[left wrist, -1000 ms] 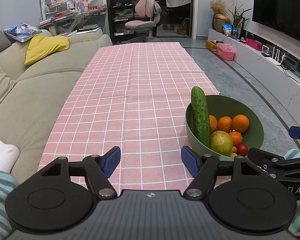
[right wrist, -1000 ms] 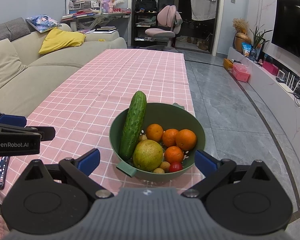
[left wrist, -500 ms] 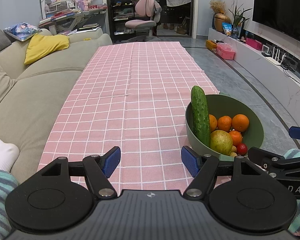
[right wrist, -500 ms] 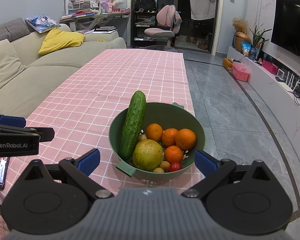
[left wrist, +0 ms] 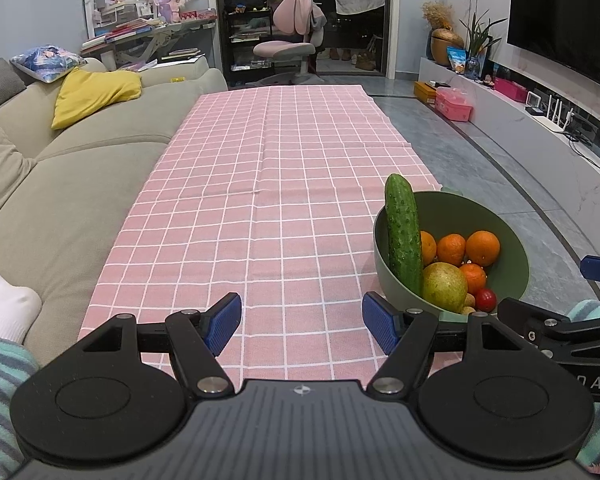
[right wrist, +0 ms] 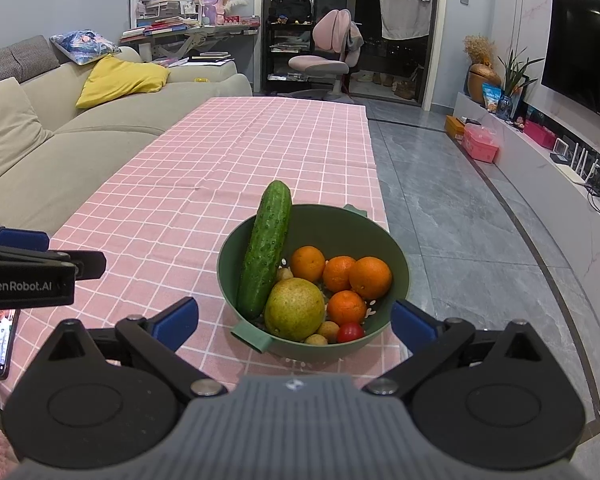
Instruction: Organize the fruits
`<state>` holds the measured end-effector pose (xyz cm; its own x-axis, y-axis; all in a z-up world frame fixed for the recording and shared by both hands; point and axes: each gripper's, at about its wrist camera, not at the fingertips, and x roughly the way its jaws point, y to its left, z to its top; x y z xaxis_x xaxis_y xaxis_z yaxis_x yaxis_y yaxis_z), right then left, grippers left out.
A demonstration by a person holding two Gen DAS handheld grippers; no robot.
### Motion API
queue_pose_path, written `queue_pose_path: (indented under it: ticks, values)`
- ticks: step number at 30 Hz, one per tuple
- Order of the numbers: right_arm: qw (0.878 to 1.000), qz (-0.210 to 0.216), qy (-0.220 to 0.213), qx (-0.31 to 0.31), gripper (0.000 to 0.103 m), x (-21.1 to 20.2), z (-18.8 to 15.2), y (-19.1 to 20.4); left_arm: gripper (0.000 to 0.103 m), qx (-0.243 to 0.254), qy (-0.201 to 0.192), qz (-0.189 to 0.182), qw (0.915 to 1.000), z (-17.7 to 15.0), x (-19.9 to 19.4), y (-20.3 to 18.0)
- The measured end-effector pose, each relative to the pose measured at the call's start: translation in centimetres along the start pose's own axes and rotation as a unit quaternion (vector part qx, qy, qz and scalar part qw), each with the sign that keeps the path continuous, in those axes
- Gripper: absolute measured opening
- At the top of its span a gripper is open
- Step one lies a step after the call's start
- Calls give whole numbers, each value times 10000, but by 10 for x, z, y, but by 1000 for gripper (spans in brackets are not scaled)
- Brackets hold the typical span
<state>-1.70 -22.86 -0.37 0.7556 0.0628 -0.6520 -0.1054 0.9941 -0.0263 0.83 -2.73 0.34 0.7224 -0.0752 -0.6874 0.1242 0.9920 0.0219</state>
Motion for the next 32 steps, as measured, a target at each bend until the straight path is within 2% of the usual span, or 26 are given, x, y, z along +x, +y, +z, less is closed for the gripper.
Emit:
queue_pose_path:
  ticks: [32]
  values:
    - [10000, -15, 91, 36, 99, 1, 0, 1, 81, -3, -9, 24, 10000, 0, -1, 4]
